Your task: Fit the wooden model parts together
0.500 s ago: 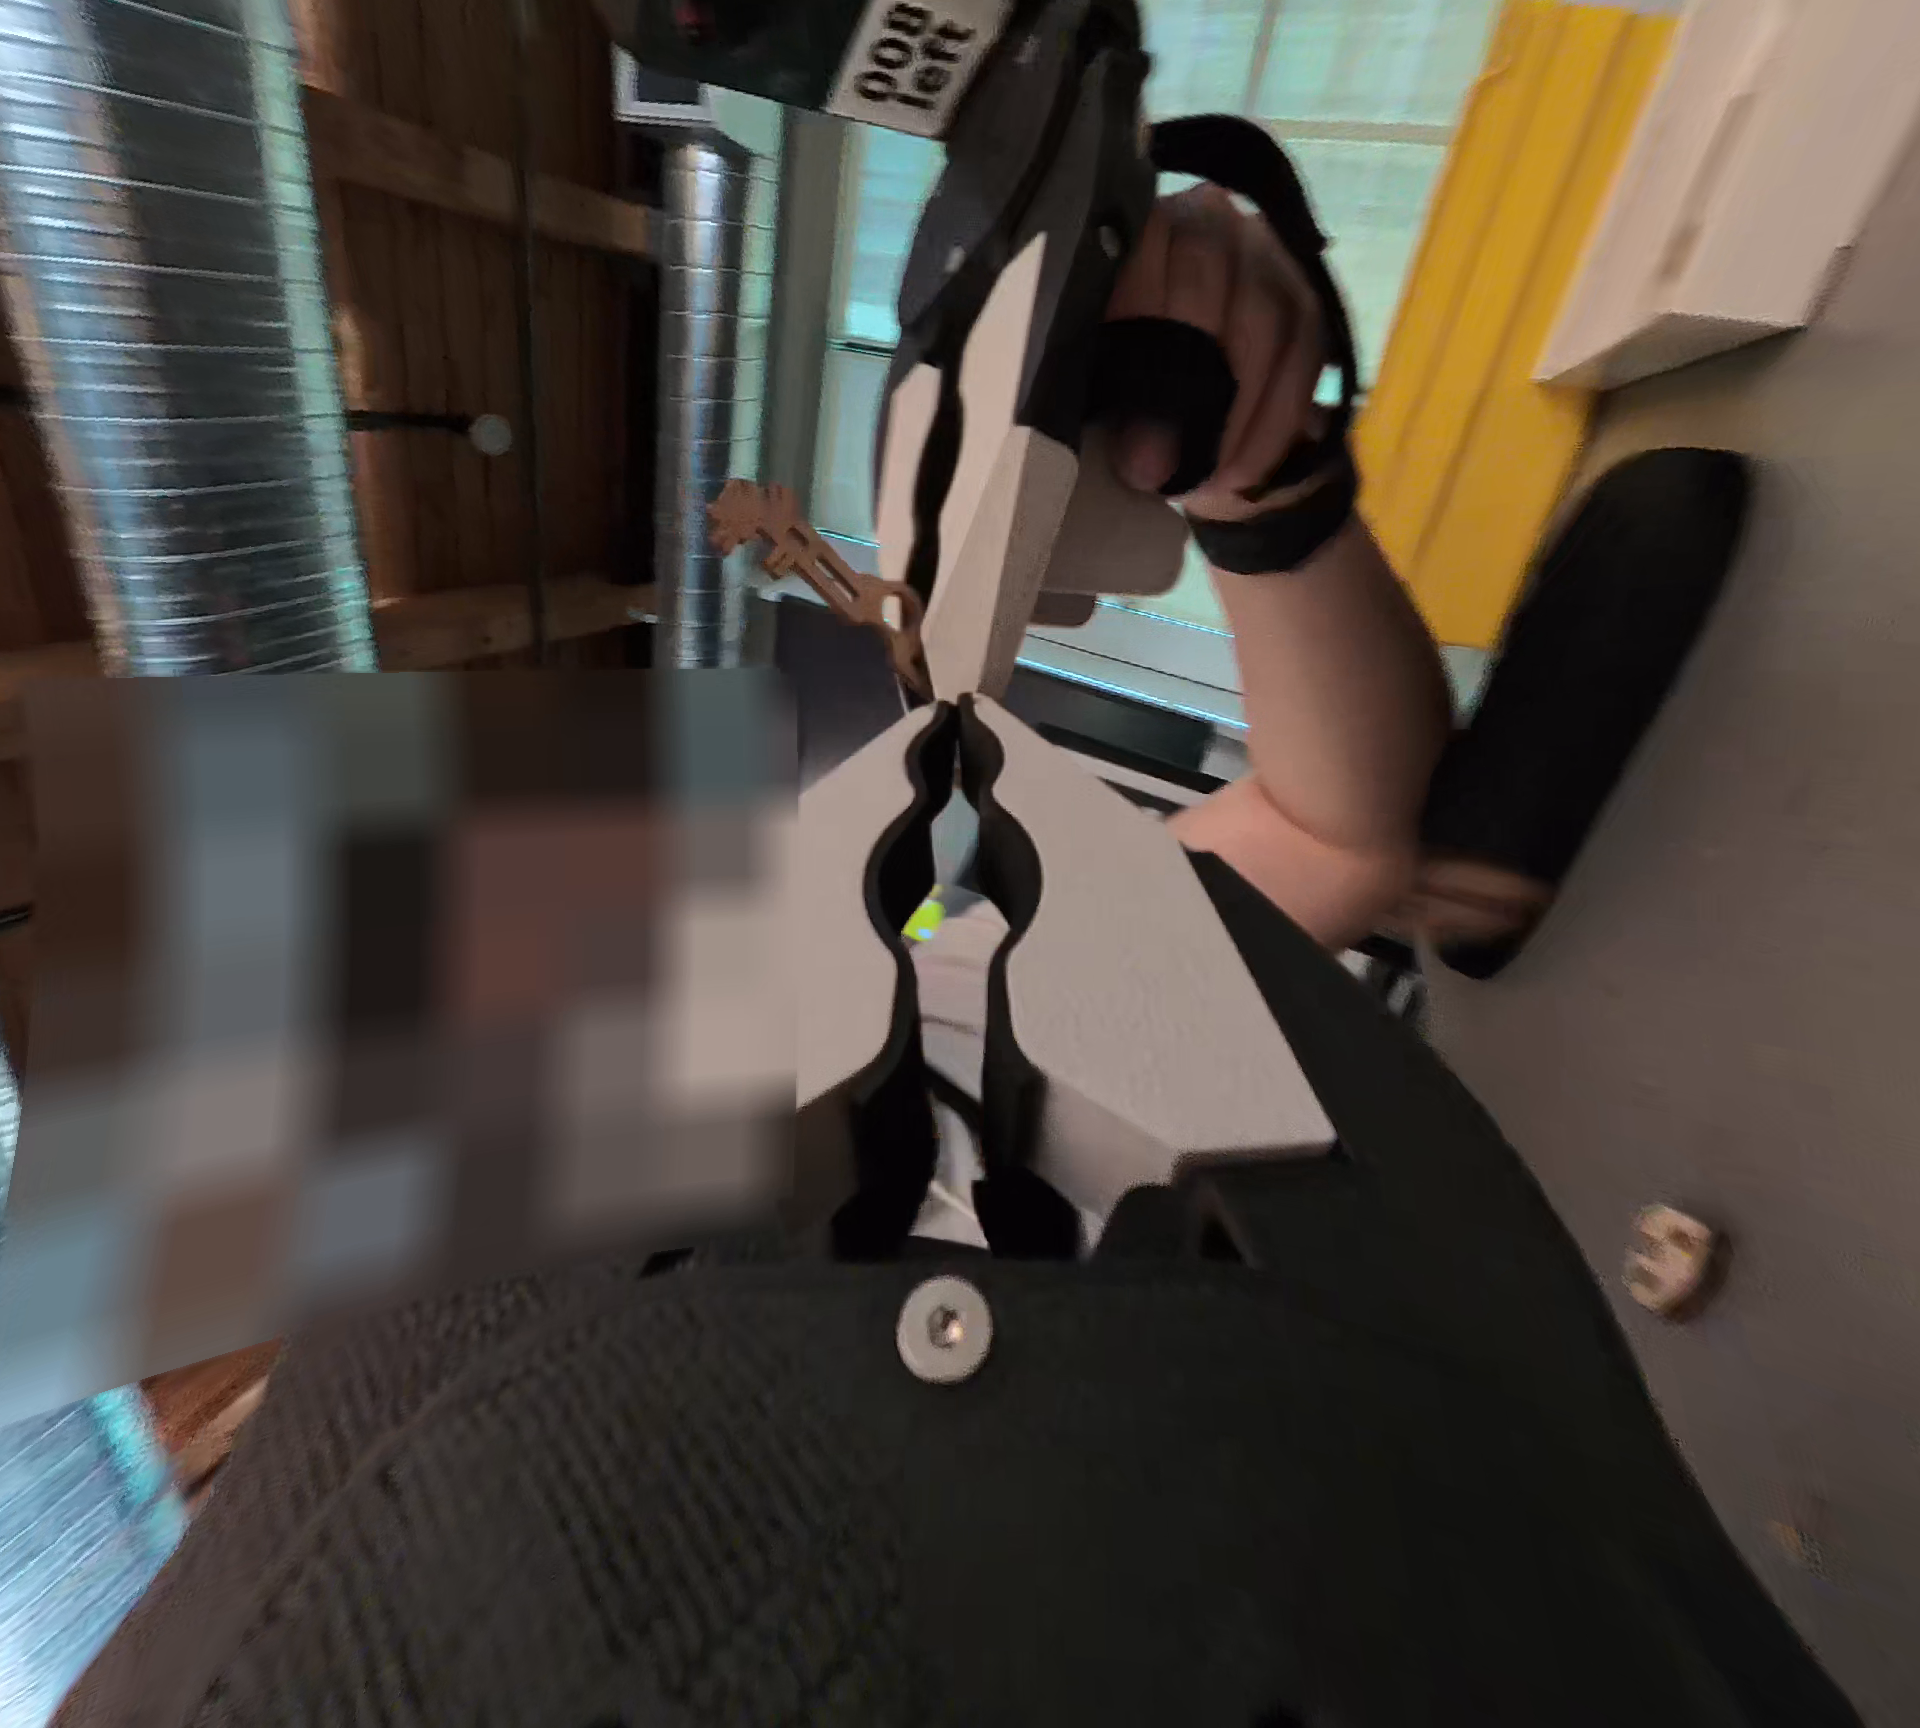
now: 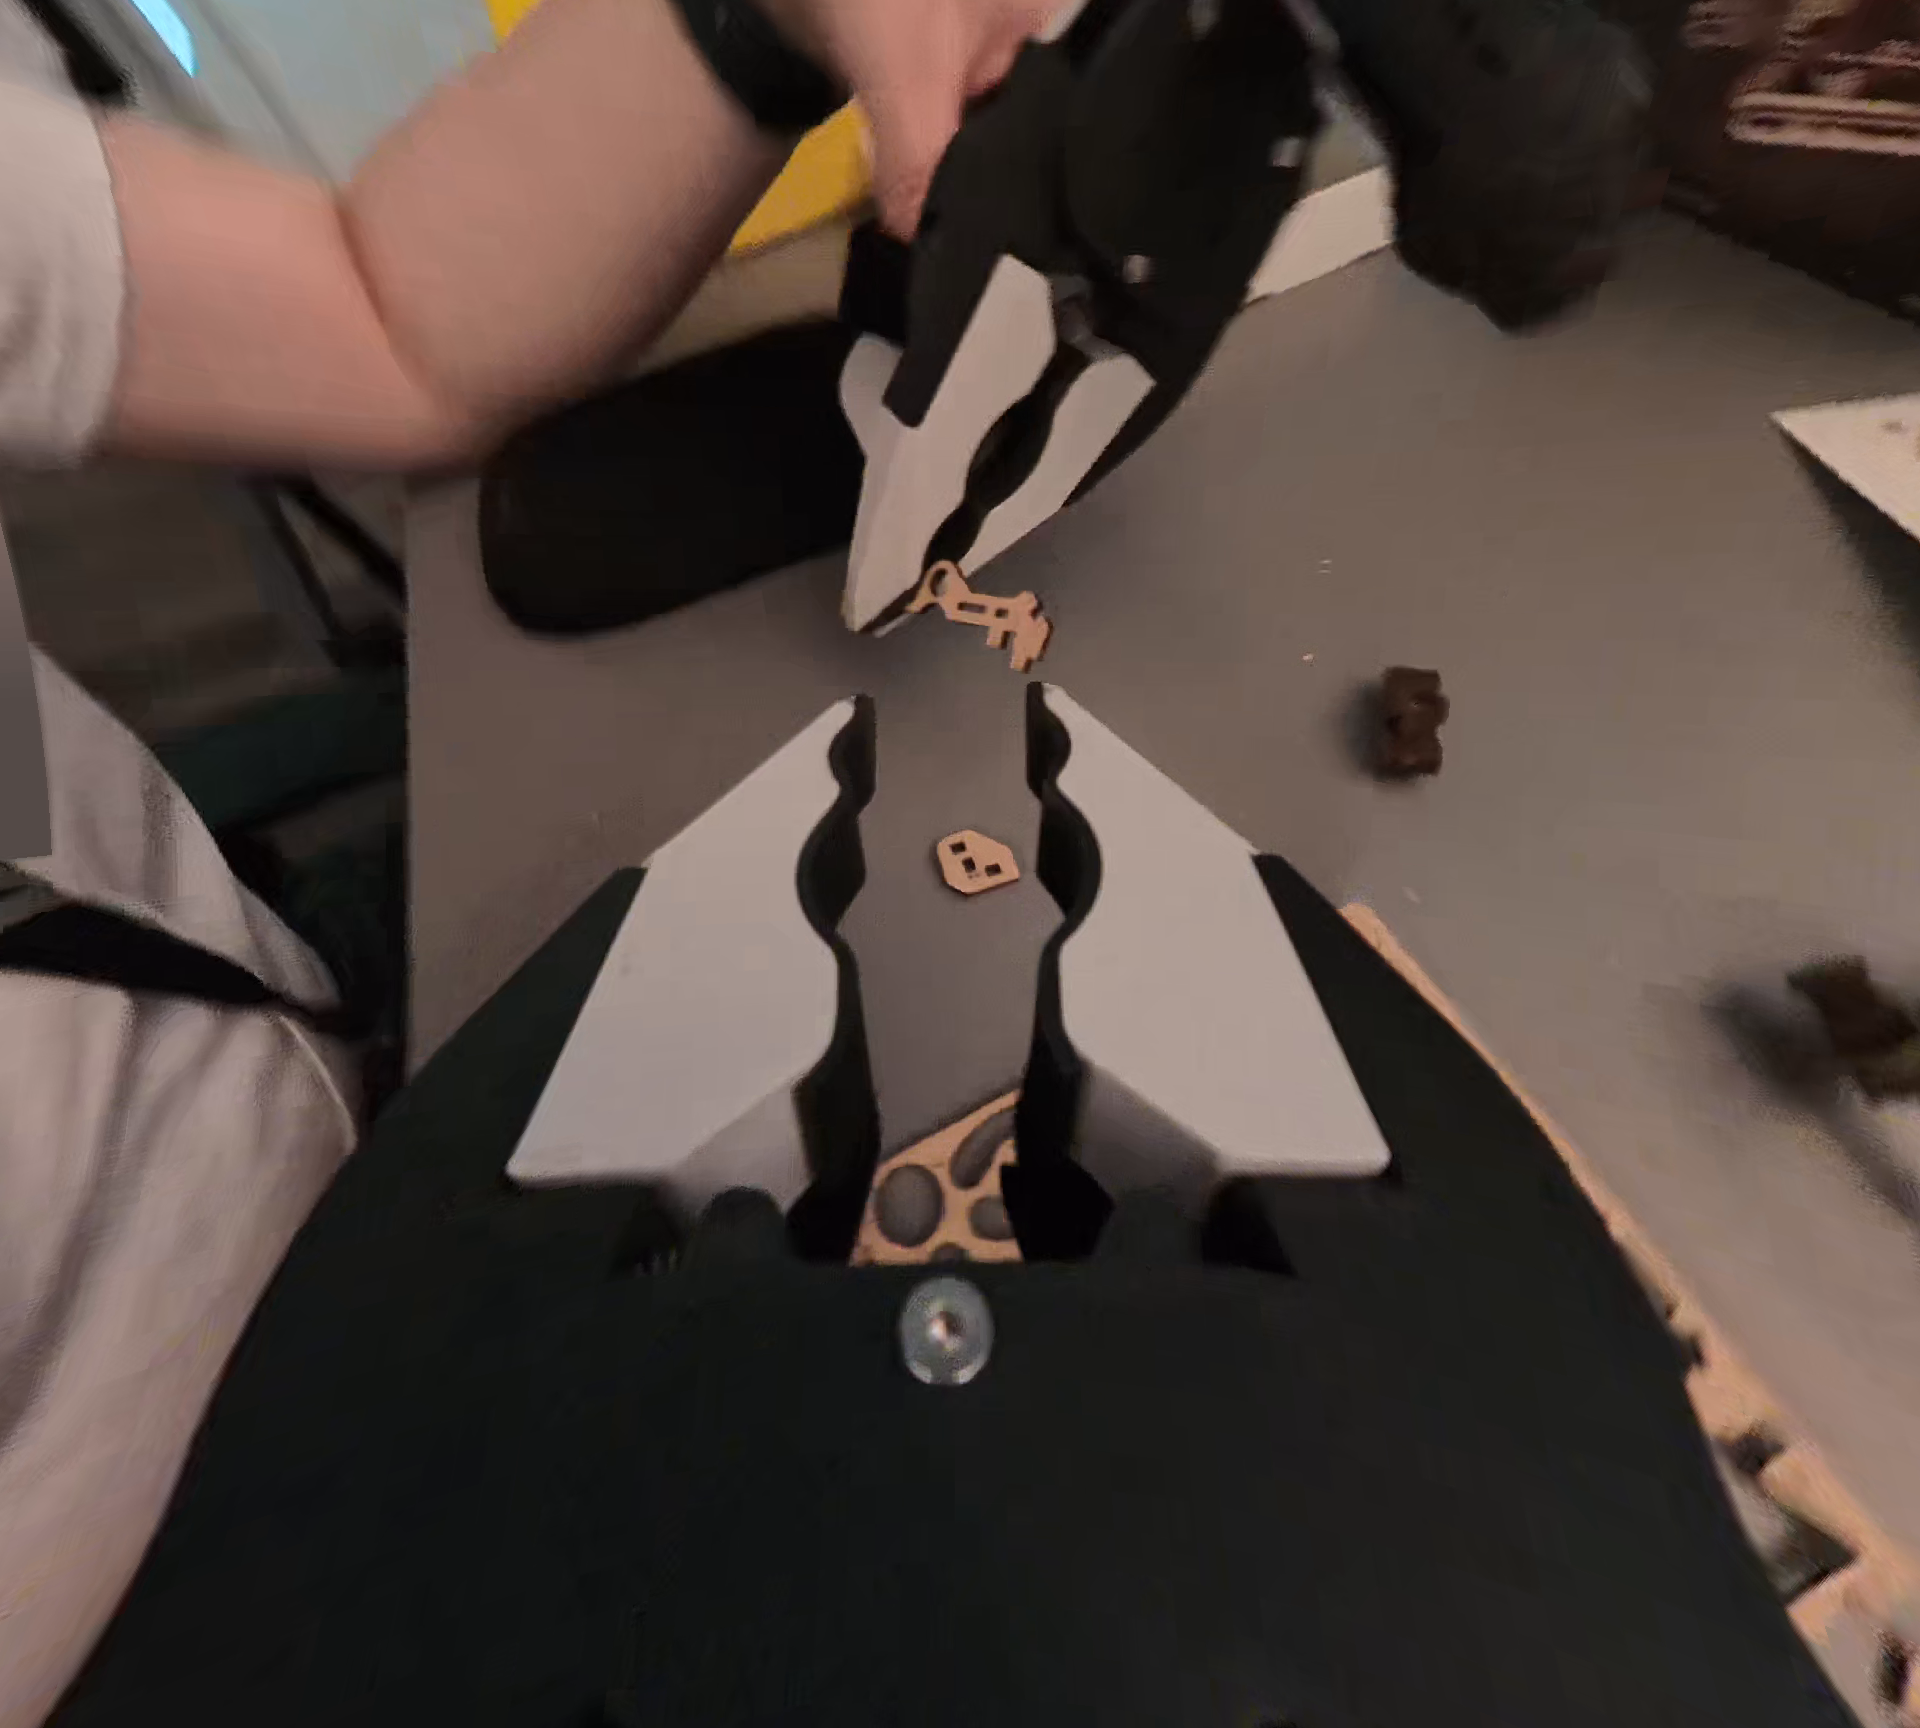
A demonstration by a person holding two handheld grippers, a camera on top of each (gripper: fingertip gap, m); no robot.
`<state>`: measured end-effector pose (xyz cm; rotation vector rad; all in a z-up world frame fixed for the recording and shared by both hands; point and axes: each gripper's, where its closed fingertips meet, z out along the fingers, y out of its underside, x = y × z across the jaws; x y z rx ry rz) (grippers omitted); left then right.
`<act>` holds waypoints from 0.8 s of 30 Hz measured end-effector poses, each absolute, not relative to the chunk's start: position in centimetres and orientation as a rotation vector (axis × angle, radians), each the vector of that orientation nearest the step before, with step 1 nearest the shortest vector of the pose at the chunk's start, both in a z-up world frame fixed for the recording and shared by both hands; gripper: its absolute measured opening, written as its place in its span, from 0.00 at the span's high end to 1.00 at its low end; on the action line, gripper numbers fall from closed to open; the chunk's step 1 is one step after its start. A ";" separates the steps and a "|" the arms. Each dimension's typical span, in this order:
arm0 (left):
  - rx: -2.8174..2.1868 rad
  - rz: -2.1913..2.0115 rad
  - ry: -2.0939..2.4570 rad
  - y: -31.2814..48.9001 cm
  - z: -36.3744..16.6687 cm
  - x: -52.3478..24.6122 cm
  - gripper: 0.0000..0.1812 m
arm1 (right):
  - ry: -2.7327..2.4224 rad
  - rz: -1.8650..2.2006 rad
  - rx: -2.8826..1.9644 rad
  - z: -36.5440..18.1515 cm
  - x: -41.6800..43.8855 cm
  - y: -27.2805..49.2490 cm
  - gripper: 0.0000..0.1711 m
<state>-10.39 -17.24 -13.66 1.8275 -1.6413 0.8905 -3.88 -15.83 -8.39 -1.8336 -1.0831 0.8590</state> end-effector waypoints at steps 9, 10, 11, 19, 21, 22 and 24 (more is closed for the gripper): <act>1.719 0.832 -1.674 -18.5 -15.4 -10.5 0.99 | -1.695 0.607 -1.587 -13.0 -7.6 -14.7 0.79; 1.710 0.848 -1.676 -18.5 -15.4 -10.4 1.00 | -1.699 0.576 -1.606 -13.5 -7.5 -14.2 0.80; 1.710 0.860 -1.682 -18.4 -15.4 -10.3 1.00 | -1.724 0.591 -1.613 -13.9 -7.4 -14.4 0.91; 1.954 0.915 -1.573 -14.6 -15.0 -9.7 0.90 | -1.504 0.723 -1.912 -15.6 -4.7 -12.6 0.91; 2.040 0.962 -1.551 -13.2 -14.3 -9.3 0.90 | -1.459 0.706 -1.970 -15.7 -4.1 -11.8 0.91; 2.069 0.993 -1.546 -12.7 -13.8 -9.1 0.90 | -1.462 0.725 -1.970 -15.6 -4.0 -11.9 0.91; 2.112 1.049 -1.553 -12.0 -12.6 -8.7 0.91 | -1.471 0.749 -1.939 -15.0 -4.0 -12.1 0.83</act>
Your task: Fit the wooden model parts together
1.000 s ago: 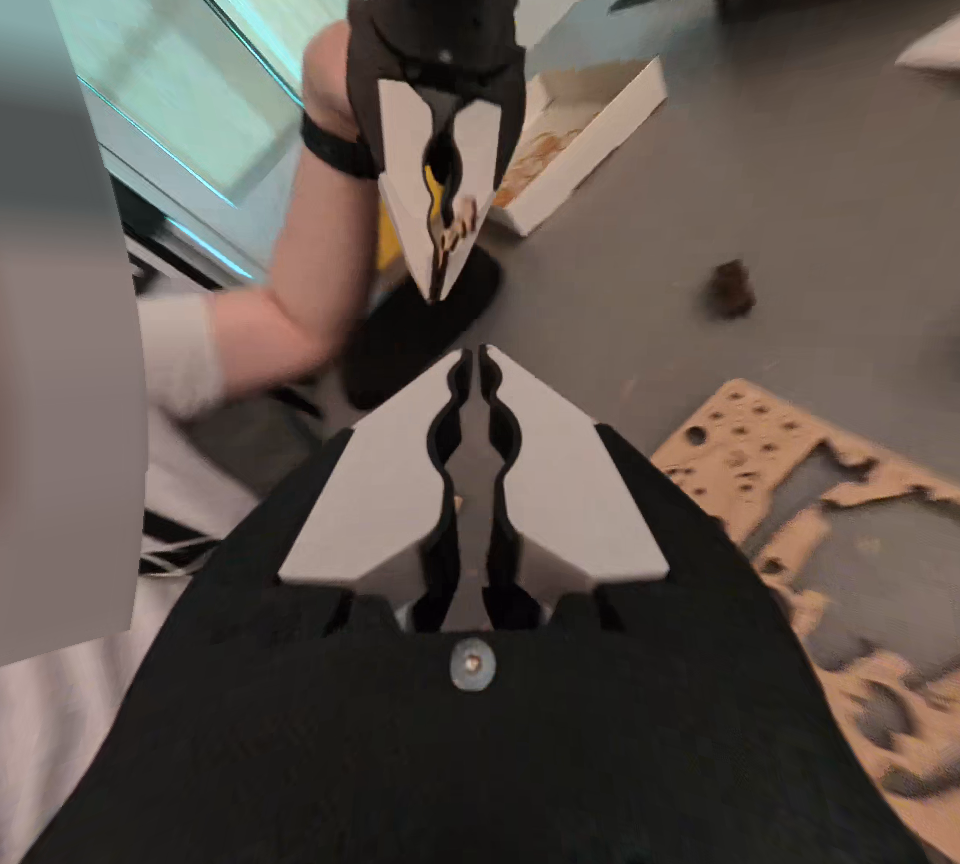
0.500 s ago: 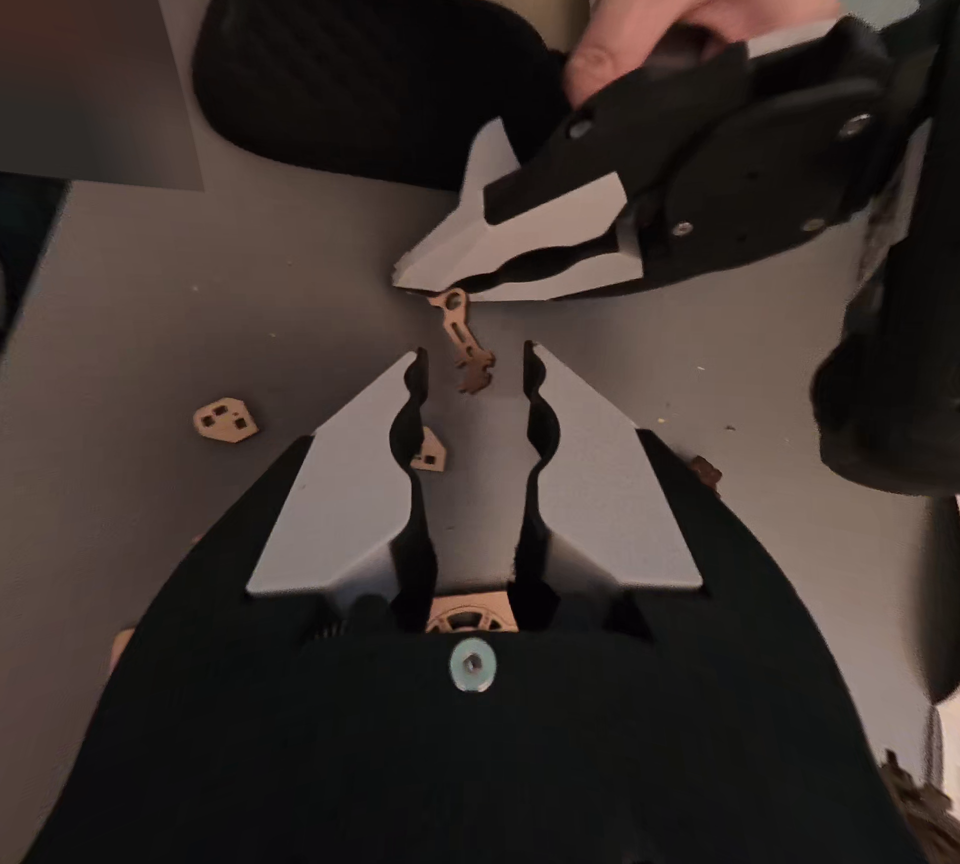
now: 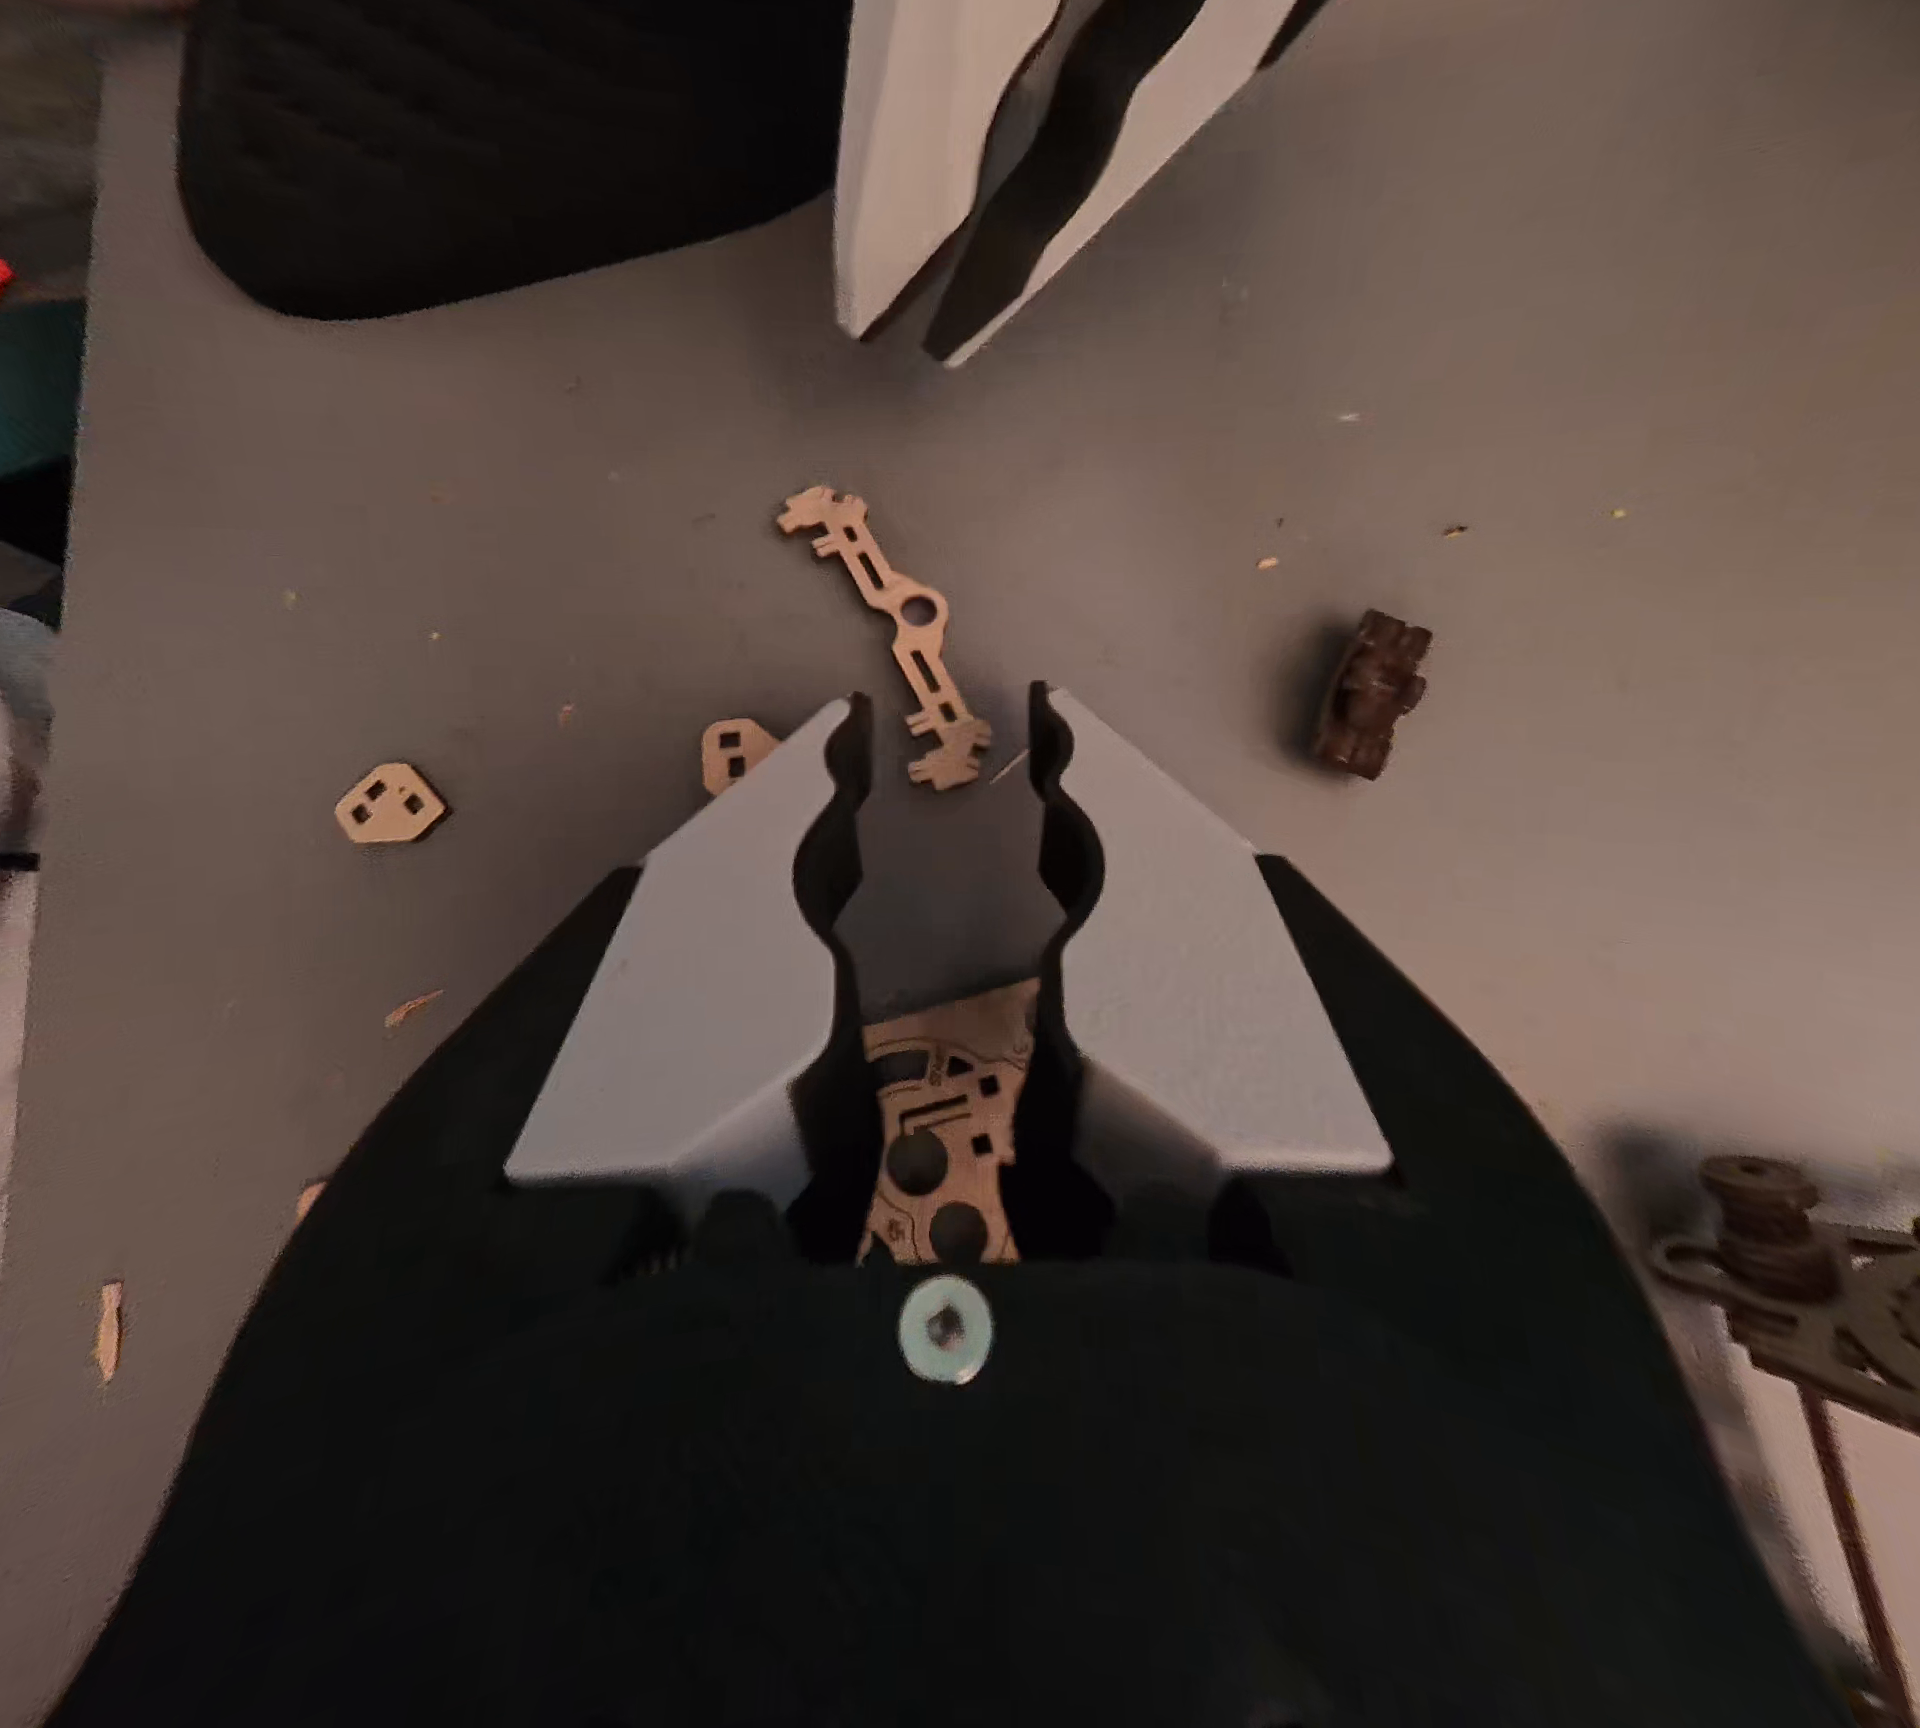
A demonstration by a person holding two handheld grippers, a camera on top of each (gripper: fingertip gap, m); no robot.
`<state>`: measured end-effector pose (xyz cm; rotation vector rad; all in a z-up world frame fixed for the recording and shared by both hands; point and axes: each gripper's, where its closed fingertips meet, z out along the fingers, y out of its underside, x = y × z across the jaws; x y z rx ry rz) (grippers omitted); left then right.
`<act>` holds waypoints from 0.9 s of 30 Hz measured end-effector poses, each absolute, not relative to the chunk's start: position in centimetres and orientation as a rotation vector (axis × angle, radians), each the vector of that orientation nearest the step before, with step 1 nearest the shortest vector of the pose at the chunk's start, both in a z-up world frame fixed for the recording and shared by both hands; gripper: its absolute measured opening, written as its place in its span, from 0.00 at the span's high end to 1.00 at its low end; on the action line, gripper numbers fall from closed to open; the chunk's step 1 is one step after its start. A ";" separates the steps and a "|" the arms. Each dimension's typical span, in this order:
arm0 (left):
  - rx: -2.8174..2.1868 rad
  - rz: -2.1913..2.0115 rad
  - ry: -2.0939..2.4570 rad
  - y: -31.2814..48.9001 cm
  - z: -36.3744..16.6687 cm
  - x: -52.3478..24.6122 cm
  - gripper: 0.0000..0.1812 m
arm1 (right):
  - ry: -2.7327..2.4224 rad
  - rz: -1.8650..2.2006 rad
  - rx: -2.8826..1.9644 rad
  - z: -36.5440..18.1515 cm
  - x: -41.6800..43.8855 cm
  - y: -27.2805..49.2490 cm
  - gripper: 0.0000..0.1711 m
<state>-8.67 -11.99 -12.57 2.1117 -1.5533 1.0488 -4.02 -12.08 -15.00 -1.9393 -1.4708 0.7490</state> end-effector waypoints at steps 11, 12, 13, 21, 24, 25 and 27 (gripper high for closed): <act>2.506 1.386 -2.112 -12.5 -4.2 -5.7 0.94 | -1.397 0.775 -1.743 -8.8 -1.0 -15.4 0.80; 2.585 1.415 -2.095 -12.7 -4.4 -6.0 0.93 | -1.328 0.781 -1.794 -9.0 -0.8 -15.8 0.80; 2.667 1.435 -2.072 -13.0 -4.8 -6.4 0.92 | -1.239 0.778 -1.844 -9.5 -0.8 -16.1 0.81; 3.247 1.415 -1.677 -16.3 -7.1 -10.0 0.95 | -0.851 0.667 -2.095 -13.5 -3.1 -17.0 0.81; 3.169 1.592 -1.604 -18.2 -5.0 -9.7 0.94 | -0.853 0.661 -2.136 -13.9 -4.2 -17.6 0.82; 3.165 1.606 -1.596 -18.5 -4.3 -9.9 0.94 | -0.856 0.667 -2.166 -14.2 -4.8 -17.9 0.82; 3.160 1.605 -1.605 -19.0 -3.1 -10.4 0.93 | -0.872 0.591 -2.227 -15.3 -5.0 -17.9 0.82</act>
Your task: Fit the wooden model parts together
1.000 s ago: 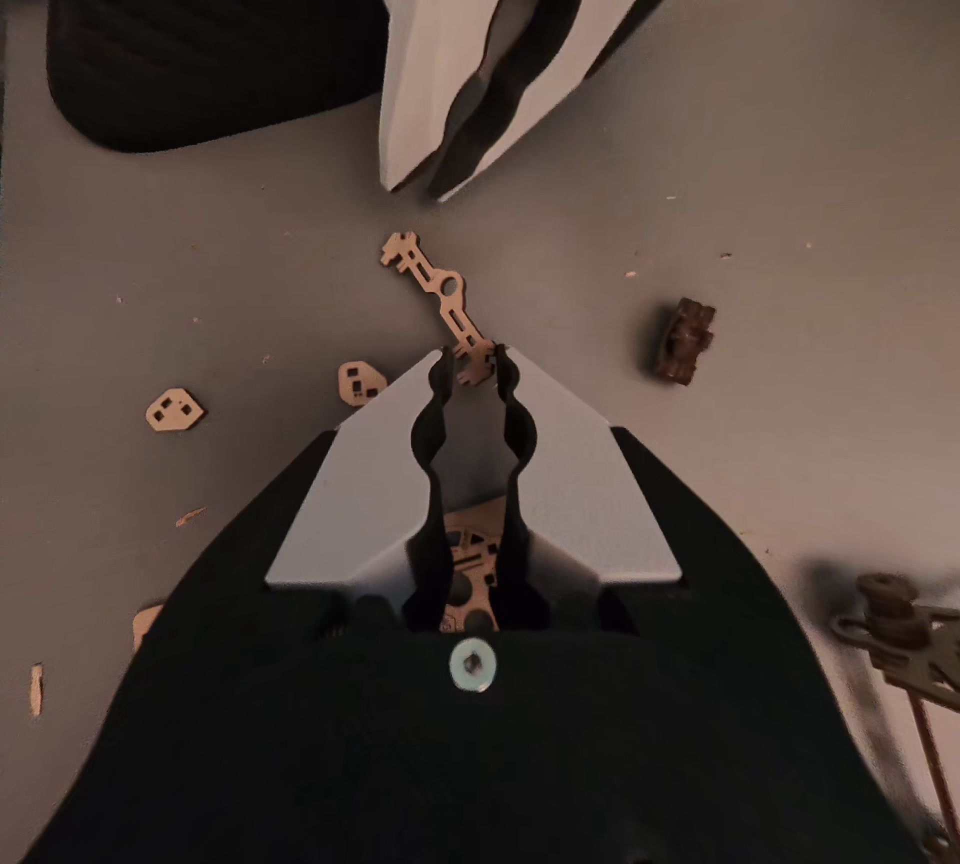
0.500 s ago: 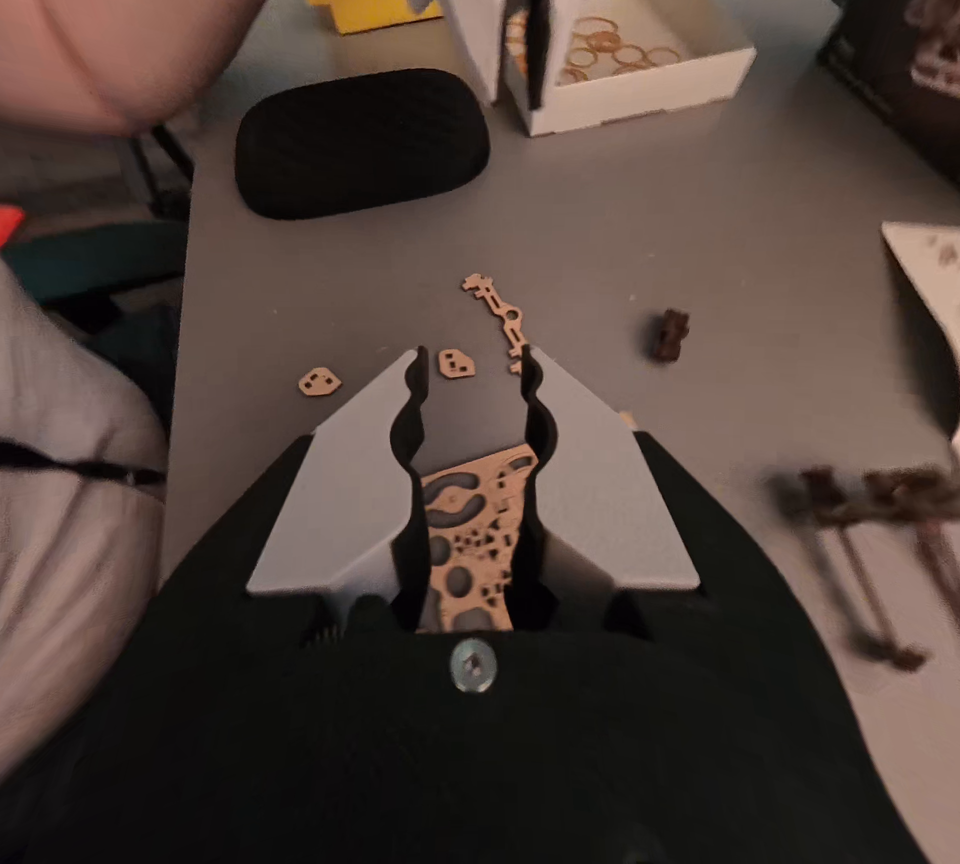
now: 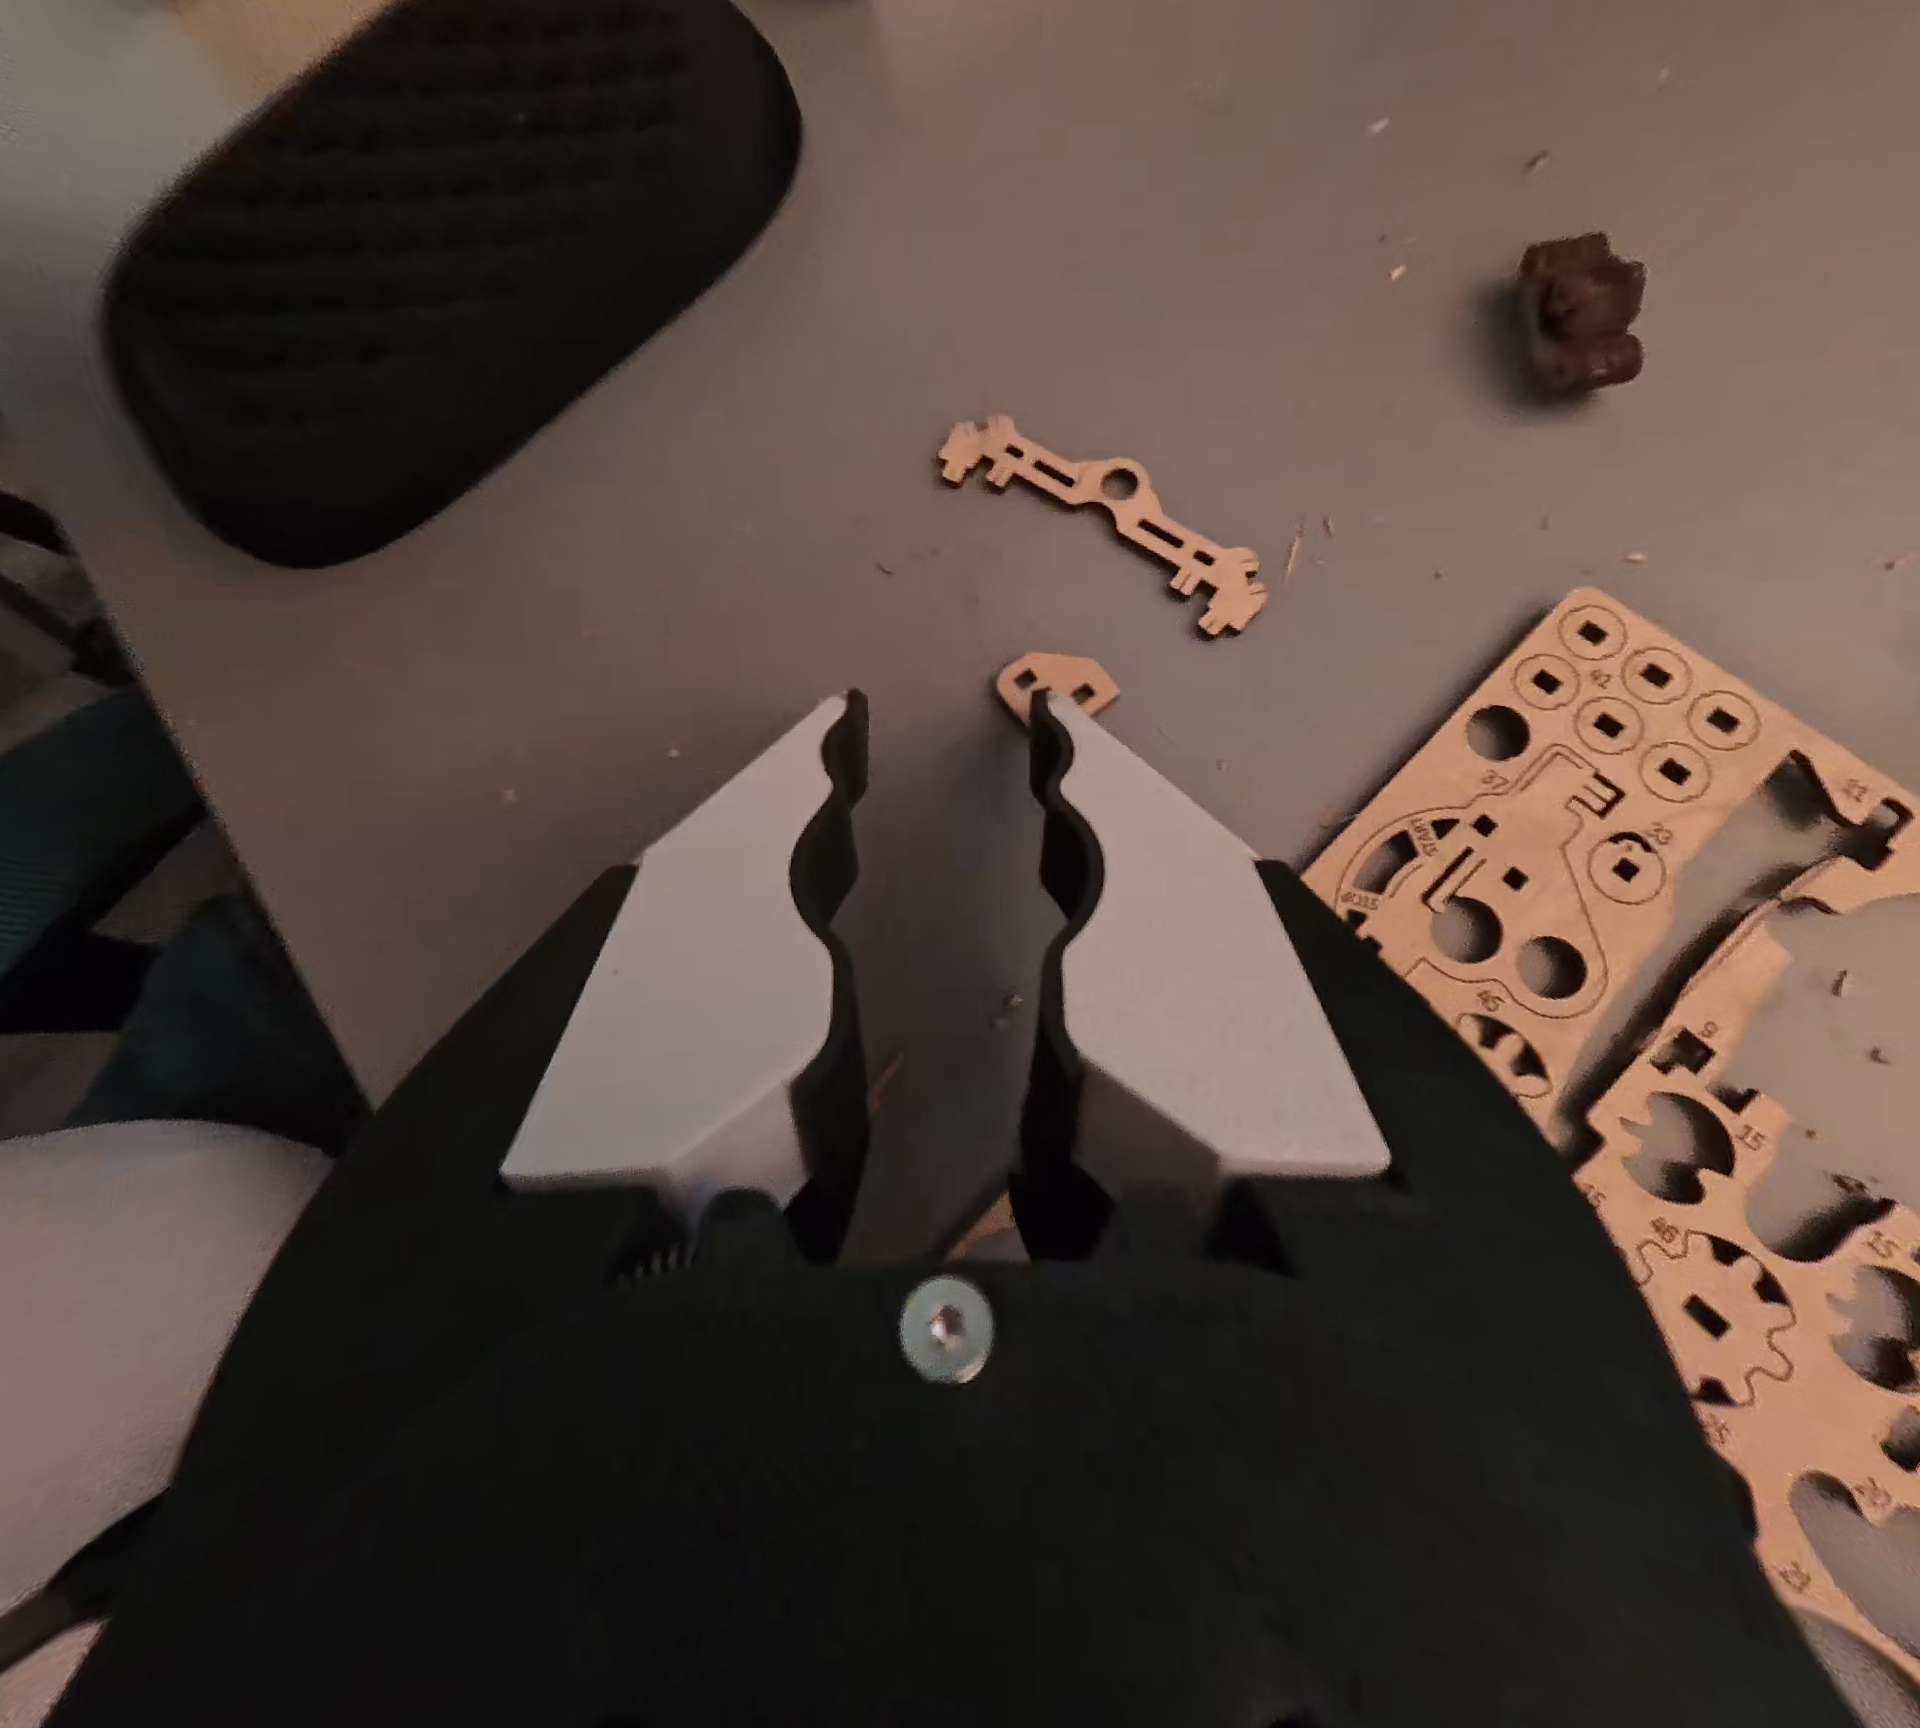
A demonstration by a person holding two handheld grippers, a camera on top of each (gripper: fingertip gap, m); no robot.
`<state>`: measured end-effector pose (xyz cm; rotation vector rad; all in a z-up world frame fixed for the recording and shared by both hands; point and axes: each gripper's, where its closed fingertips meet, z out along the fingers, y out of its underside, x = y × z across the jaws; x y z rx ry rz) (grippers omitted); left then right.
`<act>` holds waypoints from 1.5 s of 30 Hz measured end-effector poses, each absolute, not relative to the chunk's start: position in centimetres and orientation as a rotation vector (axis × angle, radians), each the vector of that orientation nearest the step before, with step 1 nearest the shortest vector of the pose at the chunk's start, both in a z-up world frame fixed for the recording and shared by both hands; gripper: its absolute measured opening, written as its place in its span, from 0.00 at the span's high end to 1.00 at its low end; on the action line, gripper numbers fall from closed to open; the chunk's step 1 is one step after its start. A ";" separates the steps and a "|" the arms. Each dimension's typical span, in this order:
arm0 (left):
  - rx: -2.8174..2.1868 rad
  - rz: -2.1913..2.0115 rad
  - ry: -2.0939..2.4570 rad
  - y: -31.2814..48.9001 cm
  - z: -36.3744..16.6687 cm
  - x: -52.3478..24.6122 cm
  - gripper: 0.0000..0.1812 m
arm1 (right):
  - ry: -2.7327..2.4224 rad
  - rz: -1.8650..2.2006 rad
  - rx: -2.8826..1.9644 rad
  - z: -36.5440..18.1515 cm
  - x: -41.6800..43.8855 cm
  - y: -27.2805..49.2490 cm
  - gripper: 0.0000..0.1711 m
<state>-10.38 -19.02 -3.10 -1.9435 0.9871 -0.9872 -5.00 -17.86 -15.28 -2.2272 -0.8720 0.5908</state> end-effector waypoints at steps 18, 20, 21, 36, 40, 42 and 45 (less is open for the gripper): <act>-1.926 -1.294 0.904 -19.9 -1.9 -11.1 0.93 | -0.989 0.602 -2.222 -16.0 -6.8 -16.3 0.83; -1.928 -1.314 0.895 -19.4 -2.0 -11.0 0.93 | -1.125 0.642 -2.172 -16.0 -7.2 -16.4 0.84; -1.931 -1.318 0.890 -19.2 -2.2 -11.0 0.93 | -1.185 0.637 -2.166 -16.0 -7.0 -16.4 0.84; -2.052 -1.021 1.058 -16.6 -8.6 -10.0 0.90 | -1.146 0.639 -1.599 -9.2 0.0 -16.2 0.74; -2.097 -0.868 1.188 -15.7 -10.9 -9.0 0.85 | -1.364 0.599 -1.641 -11.1 1.2 -15.3 0.75; -2.113 -0.801 1.237 -15.3 -11.9 -8.6 0.83 | -1.456 0.580 -1.647 -11.7 1.7 -14.6 0.77; -2.160 -0.667 1.305 -14.5 -13.5 -8.7 0.79 | -1.544 0.609 -1.635 -11.9 1.4 -13.5 0.79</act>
